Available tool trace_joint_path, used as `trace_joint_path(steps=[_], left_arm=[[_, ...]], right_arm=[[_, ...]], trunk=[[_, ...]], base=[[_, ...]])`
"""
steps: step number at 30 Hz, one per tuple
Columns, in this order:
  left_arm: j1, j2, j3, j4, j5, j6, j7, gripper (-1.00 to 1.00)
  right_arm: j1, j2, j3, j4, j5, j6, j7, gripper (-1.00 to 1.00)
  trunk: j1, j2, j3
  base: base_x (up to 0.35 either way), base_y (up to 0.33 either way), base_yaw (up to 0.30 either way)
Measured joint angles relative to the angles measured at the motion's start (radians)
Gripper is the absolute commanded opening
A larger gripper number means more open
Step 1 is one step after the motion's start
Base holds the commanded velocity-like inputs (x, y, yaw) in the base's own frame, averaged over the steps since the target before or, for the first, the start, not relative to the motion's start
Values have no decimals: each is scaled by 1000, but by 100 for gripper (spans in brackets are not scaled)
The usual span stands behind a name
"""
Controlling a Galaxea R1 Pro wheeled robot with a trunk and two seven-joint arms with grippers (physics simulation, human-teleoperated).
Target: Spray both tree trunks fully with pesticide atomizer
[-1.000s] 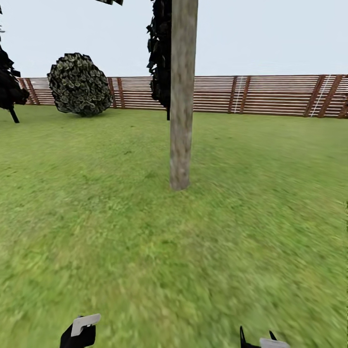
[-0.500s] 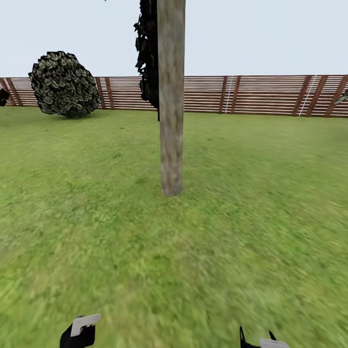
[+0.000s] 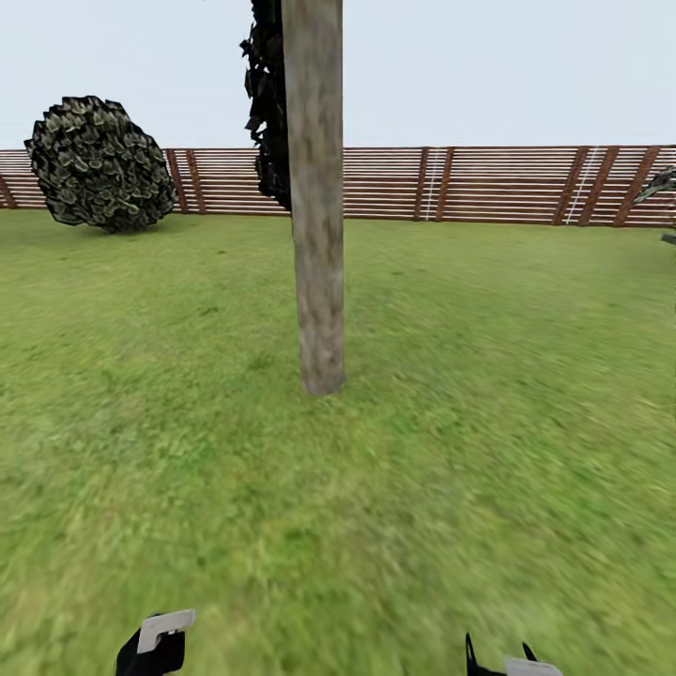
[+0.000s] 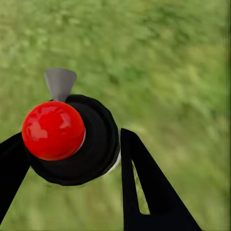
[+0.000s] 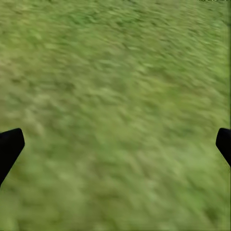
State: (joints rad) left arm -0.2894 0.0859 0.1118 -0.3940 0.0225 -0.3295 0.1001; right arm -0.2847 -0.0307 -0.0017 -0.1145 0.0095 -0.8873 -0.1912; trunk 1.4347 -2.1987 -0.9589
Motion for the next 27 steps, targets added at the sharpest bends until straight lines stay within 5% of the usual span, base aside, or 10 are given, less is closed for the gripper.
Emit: trace_joint_path(steps=[27], left_arm=[[0,0,0,-1,0,0,0,-100]], right_arm=[[0,2,-1,0,0,0,-1,100]], trunk=[[0,0,0]], base=[[339,0,-3]])
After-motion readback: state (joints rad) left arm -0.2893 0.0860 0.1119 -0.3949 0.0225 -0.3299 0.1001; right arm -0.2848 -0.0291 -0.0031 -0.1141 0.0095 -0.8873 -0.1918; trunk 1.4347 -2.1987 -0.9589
